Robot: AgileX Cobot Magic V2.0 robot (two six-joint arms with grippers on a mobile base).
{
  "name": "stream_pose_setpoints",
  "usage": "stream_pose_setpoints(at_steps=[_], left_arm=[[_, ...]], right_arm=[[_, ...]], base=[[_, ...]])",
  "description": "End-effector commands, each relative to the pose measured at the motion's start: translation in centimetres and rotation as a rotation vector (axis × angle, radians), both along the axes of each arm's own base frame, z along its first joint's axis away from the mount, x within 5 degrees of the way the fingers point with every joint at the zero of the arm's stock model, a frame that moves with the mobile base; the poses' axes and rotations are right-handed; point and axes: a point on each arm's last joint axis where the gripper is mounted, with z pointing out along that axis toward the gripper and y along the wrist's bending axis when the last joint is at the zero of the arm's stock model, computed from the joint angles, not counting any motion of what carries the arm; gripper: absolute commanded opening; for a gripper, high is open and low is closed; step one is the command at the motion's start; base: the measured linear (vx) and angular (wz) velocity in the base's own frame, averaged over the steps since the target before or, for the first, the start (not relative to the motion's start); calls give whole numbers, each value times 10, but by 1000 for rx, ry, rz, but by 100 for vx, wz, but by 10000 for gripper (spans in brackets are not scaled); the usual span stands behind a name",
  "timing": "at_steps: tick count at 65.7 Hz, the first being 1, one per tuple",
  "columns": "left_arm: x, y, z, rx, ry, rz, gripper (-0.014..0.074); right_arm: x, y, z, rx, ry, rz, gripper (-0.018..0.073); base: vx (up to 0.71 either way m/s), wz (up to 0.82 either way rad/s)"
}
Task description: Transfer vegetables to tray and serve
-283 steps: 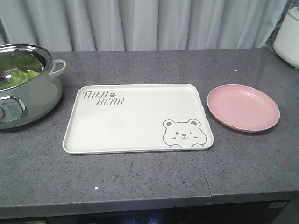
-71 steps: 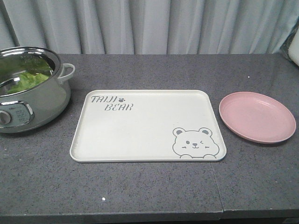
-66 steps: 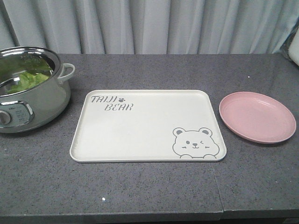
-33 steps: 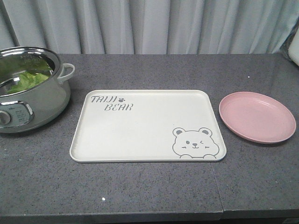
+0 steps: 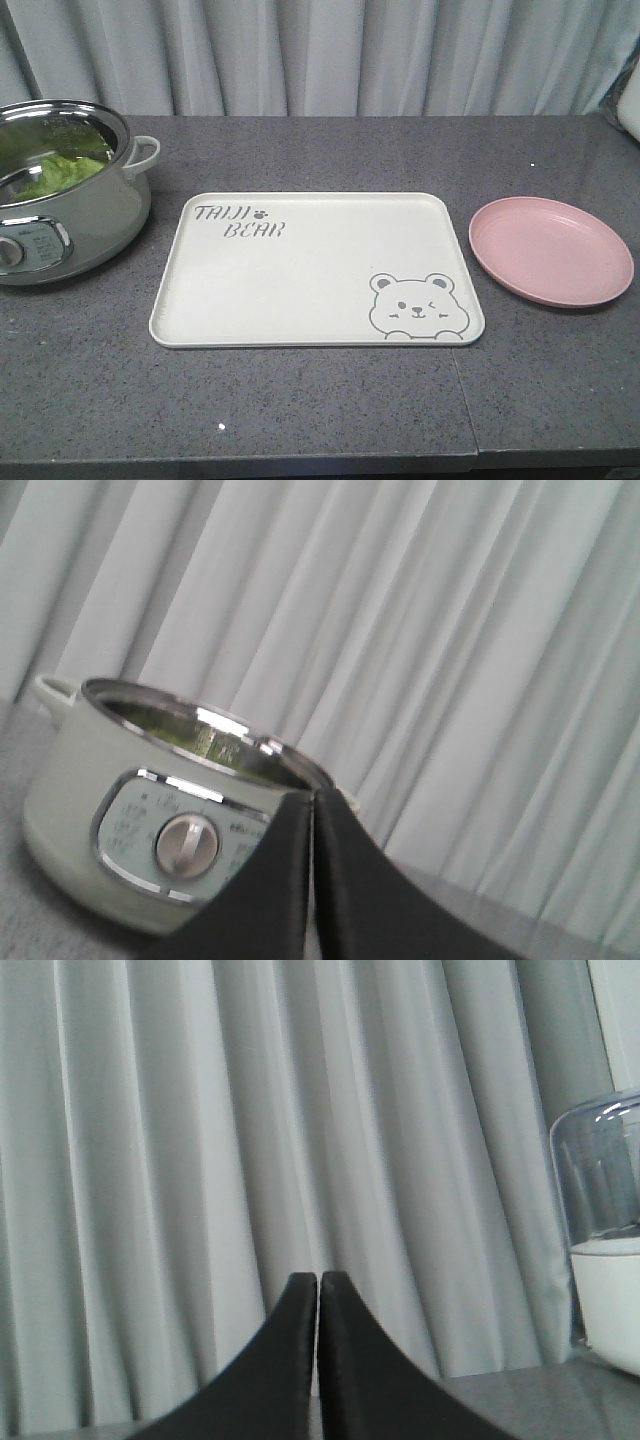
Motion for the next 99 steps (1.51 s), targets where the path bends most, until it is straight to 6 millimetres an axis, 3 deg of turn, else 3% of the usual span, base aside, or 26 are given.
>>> stream_pose_setpoints(at_steps=[1, 7, 12, 26, 33, 39, 49, 58, 64, 71, 81, 92, 99], left_arm=[[-4, 2, 6, -17, -131, 18, -6], [-6, 2, 11, -18, -187, 24, -6], [-9, 3, 20, -46, -240, 14, -6], [-29, -1, 81, -6, -338, -10, -3], [-42, -4, 111, 79, -287, 4, 10], [-49, -4, 128, 86, -225, 10, 41], [-50, -3, 140, 68, -180, 4, 153], [-49, -4, 138, 6, -166, -27, 274], [-49, -5, 137, -48, -154, -55, 356], [-49, -5, 139, -64, -170, -63, 405], [-44, -4, 143, -77, -180, -65, 399], [-8, -5, 171, 21, 40, -46, 398], [28, -5, 206, 136, 162, -32, 398]], right_arm=[[-3, 1, 2, 86, -63, 50, -2], [-3, 1, 5, 205, -55, 114, -2], [-3, 3, 19, 199, -34, 132, -2], [10, 14, 98, -43, 24, 153, -1], [28, 26, 133, -131, 43, 281, 23], [46, 38, 148, -174, 95, 427, 90], [75, 45, 151, -32, 213, 608, 341], [93, 42, 145, 103, 273, 613, 620], [98, 39, 142, 113, 289, 579, 729], [98, 39, 141, 77, 288, 570, 722], [98, 39, 139, 25, 308, 545, 701], [100, 36, 148, -86, 313, 464, 694], [102, 31, 149, -122, 330, 396, 691]], base=[[0, 0], [0, 0], [0, 0], [0, 0], [0, 0], [0, 0], [0, 0], [0, 0], [0, 0], [0, 0], [0, 0], [0, 0], [0, 0]])
